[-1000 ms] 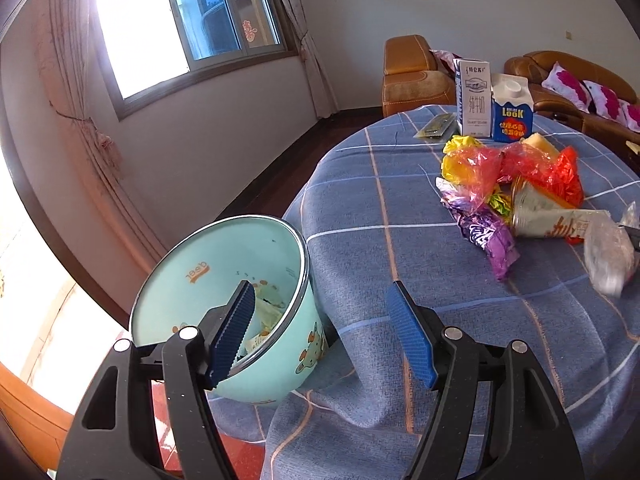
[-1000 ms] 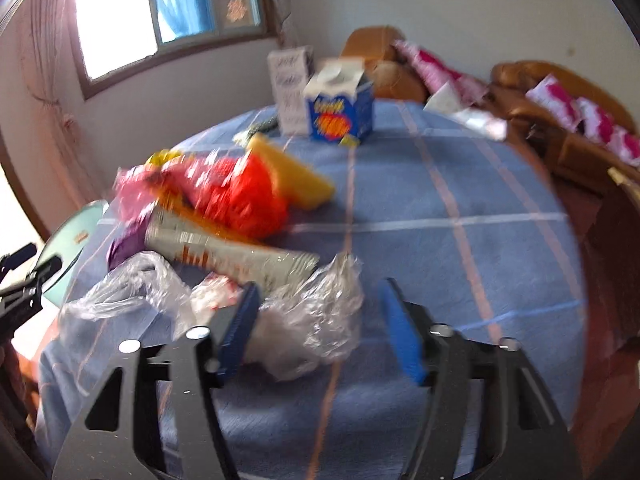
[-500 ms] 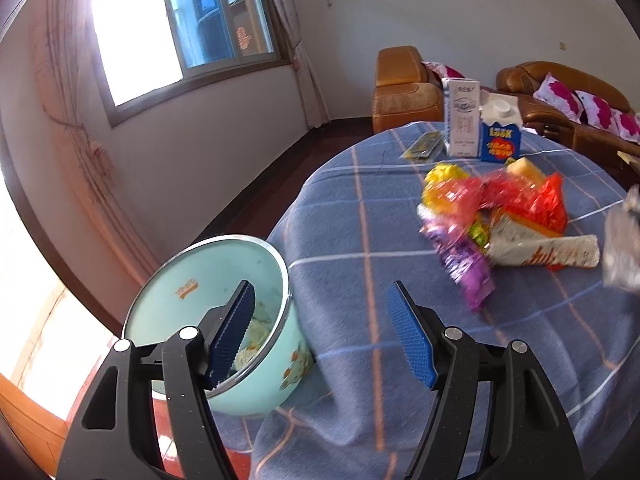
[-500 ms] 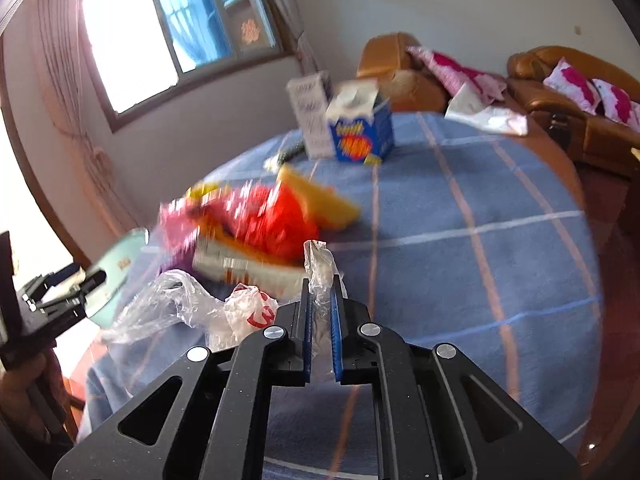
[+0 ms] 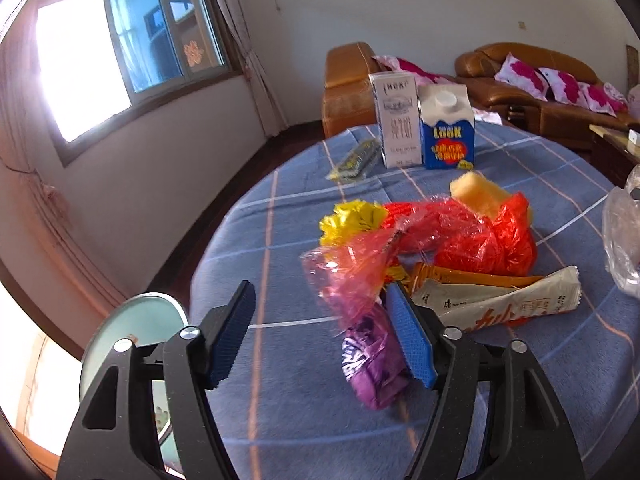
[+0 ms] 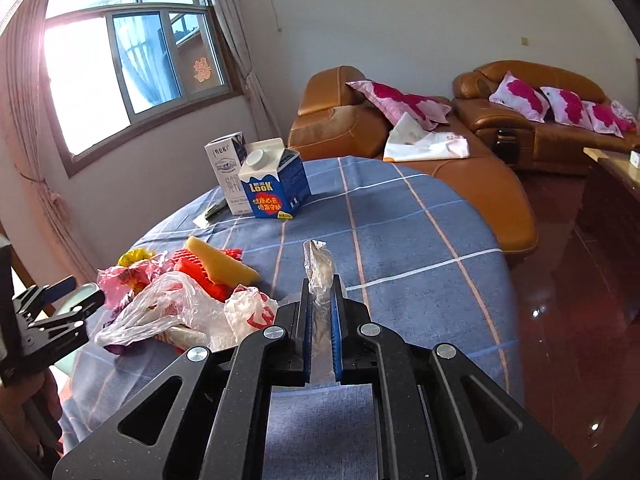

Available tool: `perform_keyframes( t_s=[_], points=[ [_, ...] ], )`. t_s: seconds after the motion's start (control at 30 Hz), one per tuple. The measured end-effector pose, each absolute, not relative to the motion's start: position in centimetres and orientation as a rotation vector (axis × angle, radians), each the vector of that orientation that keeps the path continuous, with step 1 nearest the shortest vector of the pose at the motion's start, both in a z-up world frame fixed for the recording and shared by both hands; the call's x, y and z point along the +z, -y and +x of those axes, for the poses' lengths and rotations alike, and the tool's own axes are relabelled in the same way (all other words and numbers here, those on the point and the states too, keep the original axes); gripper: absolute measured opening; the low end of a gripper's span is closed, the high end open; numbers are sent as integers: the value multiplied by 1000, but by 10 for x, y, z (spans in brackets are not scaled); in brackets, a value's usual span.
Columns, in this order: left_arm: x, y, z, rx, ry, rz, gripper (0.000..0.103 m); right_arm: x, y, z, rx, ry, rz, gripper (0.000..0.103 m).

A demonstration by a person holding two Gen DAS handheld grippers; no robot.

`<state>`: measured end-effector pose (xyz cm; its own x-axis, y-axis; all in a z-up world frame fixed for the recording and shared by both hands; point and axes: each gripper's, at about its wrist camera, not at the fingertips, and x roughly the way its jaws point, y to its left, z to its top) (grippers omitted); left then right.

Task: Collect trash
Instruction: 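Move both tools back to the table and grasp a clear plastic bag with the right tool, then carry the pink plastic bag in the left tool over the bucket while the right tool carries the clear bag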

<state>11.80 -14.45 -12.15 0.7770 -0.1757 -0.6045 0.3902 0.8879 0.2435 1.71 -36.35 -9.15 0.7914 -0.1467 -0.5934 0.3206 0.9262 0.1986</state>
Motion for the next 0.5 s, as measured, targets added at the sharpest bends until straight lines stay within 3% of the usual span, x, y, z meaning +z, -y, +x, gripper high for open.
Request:
perform_keyframes(
  t_s=[0.03, 0.1, 0.23, 0.5],
  points=[
    [-124, 147, 120, -335, -624, 366, 37, -92, 365, 18, -253, -609, 299, 9],
    [-128, 150, 122, -367, -648, 361, 13, -94, 365, 20, -250, -610, 301, 9],
    [-125, 148, 115, -391, -641, 362, 6, -95, 365, 18, -247, -609, 306, 9],
    [-92, 120, 86, -385, -557, 327, 5, -84, 353, 24, -241, -584, 289, 9]
  ],
)
